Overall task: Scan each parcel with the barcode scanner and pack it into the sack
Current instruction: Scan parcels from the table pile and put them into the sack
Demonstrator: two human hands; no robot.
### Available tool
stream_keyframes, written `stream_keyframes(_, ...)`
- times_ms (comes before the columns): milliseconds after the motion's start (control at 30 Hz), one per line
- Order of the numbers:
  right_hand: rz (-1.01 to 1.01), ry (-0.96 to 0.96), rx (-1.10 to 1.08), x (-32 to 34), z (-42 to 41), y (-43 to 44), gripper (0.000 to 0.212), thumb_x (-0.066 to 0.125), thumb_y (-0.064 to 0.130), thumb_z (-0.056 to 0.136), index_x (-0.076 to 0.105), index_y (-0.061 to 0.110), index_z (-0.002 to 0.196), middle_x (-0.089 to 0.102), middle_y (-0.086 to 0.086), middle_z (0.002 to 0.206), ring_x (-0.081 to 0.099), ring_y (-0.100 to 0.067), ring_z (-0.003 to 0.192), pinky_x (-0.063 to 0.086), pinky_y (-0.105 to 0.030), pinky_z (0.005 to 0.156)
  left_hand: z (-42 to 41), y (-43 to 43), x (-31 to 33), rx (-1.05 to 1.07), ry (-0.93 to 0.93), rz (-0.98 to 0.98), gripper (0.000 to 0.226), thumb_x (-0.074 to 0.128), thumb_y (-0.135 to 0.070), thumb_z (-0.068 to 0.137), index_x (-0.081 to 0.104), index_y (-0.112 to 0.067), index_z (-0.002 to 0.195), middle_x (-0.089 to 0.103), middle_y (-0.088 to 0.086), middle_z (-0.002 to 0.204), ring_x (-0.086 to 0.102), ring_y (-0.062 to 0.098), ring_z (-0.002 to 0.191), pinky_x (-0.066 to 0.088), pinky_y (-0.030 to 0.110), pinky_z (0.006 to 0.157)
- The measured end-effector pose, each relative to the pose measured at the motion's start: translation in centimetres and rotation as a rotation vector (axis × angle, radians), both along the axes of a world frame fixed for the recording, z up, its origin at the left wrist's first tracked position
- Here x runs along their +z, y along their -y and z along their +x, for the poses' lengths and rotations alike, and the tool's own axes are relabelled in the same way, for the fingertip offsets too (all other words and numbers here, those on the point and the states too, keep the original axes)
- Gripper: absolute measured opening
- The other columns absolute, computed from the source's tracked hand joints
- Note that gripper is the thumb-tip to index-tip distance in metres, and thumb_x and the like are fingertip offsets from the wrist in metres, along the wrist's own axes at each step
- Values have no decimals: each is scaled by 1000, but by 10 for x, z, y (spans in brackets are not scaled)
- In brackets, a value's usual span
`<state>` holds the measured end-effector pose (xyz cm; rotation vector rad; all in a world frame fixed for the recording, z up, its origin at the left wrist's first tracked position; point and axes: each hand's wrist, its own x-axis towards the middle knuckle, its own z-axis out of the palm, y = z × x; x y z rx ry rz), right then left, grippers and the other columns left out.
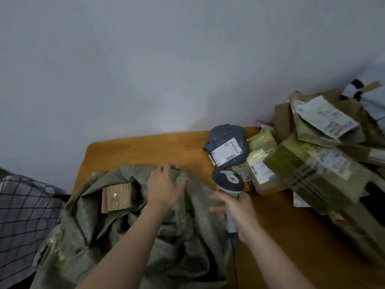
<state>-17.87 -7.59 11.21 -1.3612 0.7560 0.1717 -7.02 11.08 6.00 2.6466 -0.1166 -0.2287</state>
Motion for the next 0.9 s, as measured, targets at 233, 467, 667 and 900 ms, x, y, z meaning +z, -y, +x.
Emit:
stream_keyframes(233,-102,19,35,-25,-10,91,6,74,14,92,72,15,98,79,-1,91,77,-21,71,49,-26,55,26,143,-23,190,-399,-534,45,70,-57,91,53,-27,121,63,7,120,63,25,104,52,38,91)
stream_keyframes(467,-244,73,173,-56,-9,142,15,77,19,90,72,13,77,69,8,58,69,-5,60,58,-29,62,58,200,-71,543,-552,-801,33,72,-45,94,55,-20,108,65,7,116,59,25,101,48,39,90)
stream_keyframes(667,-236,72,248,-74,-8,158,31,79,40,79,77,11,91,77,2,79,75,-16,74,62,-56,74,63,223,-88,646,-614,-981,40,74,-44,93,67,-21,124,69,1,126,64,21,117,50,34,93)
stream_keyframes(900,-246,109,256,-80,-14,167,45,77,49,73,75,10,95,77,-2,82,74,-19,78,61,-58,71,63,226,-91,770,-613,-1094,31,72,-40,94,72,-15,112,70,-2,122,57,16,107,44,29,96)
